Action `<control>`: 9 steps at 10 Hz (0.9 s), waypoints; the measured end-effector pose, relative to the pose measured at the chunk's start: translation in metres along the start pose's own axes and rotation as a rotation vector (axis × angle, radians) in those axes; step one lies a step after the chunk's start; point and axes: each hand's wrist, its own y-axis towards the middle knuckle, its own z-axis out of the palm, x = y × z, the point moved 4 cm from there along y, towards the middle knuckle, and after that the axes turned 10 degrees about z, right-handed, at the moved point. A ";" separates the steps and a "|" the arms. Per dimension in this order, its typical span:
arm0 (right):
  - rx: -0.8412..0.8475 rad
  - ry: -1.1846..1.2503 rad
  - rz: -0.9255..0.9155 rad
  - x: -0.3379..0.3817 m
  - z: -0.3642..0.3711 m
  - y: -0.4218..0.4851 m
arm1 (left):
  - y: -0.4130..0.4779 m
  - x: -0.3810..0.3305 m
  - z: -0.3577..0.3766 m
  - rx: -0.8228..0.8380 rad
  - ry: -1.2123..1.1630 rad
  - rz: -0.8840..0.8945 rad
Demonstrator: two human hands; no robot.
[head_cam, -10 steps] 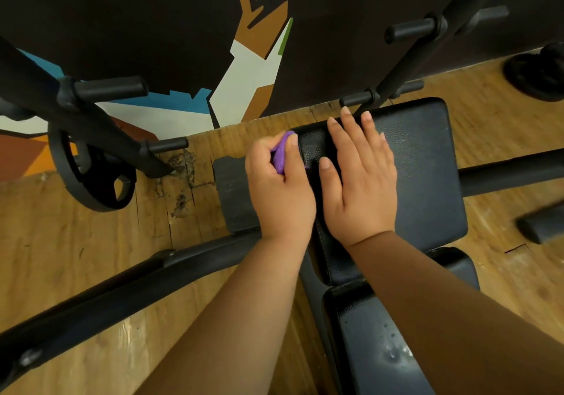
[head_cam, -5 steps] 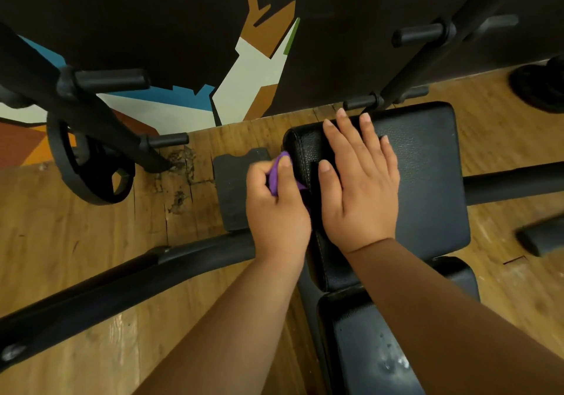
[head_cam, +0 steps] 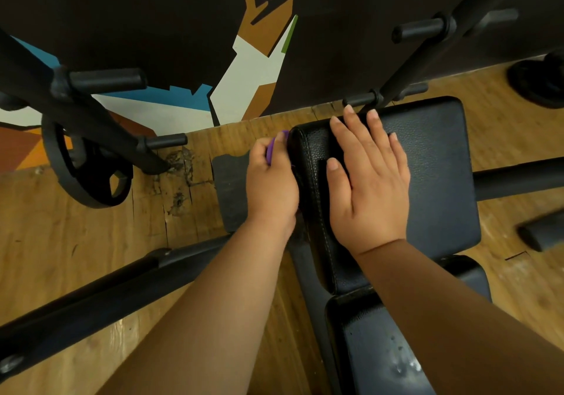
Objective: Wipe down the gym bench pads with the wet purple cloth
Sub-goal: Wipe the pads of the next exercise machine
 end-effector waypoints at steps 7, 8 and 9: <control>0.002 0.002 0.009 0.000 -0.001 0.000 | -0.005 0.002 -0.003 0.012 -0.034 -0.037; -0.001 0.007 0.009 0.000 -0.001 0.000 | -0.014 0.000 -0.003 -0.014 0.010 0.044; -0.002 0.010 0.007 0.000 -0.001 0.001 | -0.039 -0.004 -0.010 -0.054 0.147 0.202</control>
